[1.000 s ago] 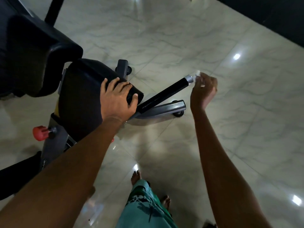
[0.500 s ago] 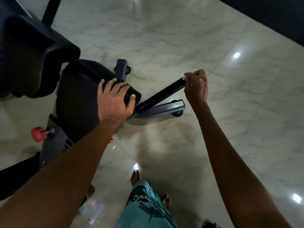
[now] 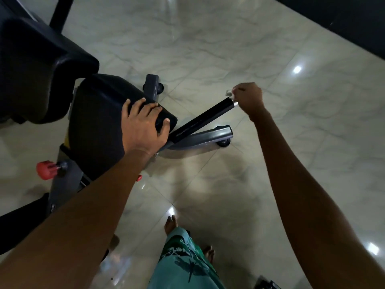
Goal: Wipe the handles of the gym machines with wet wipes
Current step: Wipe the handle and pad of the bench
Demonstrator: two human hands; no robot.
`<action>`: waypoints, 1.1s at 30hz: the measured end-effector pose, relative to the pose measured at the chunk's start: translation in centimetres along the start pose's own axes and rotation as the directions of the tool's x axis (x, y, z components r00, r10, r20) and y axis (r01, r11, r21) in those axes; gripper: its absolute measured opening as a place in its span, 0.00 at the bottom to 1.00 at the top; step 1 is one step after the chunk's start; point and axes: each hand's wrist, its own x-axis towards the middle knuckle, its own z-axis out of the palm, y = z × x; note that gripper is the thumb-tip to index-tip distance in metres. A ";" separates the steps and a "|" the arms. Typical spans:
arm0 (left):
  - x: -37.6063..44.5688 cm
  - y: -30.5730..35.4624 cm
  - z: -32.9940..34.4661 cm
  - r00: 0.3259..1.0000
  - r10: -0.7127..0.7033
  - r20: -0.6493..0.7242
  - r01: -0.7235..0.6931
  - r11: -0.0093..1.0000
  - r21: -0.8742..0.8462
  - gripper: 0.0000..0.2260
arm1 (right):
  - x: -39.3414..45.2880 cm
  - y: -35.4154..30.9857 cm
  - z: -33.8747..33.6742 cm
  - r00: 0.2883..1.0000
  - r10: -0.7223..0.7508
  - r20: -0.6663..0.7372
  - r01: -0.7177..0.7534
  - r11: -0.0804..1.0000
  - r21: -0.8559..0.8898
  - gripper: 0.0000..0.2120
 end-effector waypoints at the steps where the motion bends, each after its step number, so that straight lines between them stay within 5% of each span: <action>1: 0.0 0.0 0.0 1.000 0.001 -0.002 -0.001 1.000 0.000 0.21 | 0.0 0.3 -0.1 0.997 0.078 -0.010 -0.076 0.989 0.129 0.13; 3: 0.0 0.0 0.1 1.000 0.000 0.001 0.000 1.000 -0.002 0.21 | -0.8 1.2 0.2 0.981 0.190 -0.030 -0.173 0.937 0.303 0.13; 10: 0.0 0.1 0.0 0.999 -0.011 0.042 0.011 1.000 0.015 0.23 | -3.0 0.8 0.6 0.988 -0.043 -0.149 0.071 0.981 0.183 0.12; 16: 0.0 0.1 0.0 0.999 -0.006 0.040 0.006 1.000 0.016 0.23 | -3.1 1.8 1.2 0.983 0.076 -0.165 -0.037 0.974 0.223 0.17; 22: 0.0 0.2 0.1 0.999 -0.010 0.046 0.009 1.000 0.014 0.23 | -3.9 1.2 2.4 0.946 -0.218 -0.239 0.196 0.974 -0.113 0.09; 27: 0.1 0.2 0.0 0.999 -0.013 0.044 0.013 1.000 0.013 0.24 | -3.5 1.0 3.4 0.948 -0.084 -0.307 0.126 0.985 0.119 0.12; 33: 0.1 0.3 -0.1 0.999 -0.017 0.047 0.017 1.000 0.004 0.23 | -6.0 3.1 7.0 0.796 -0.541 -0.272 0.515 0.841 -0.167 0.14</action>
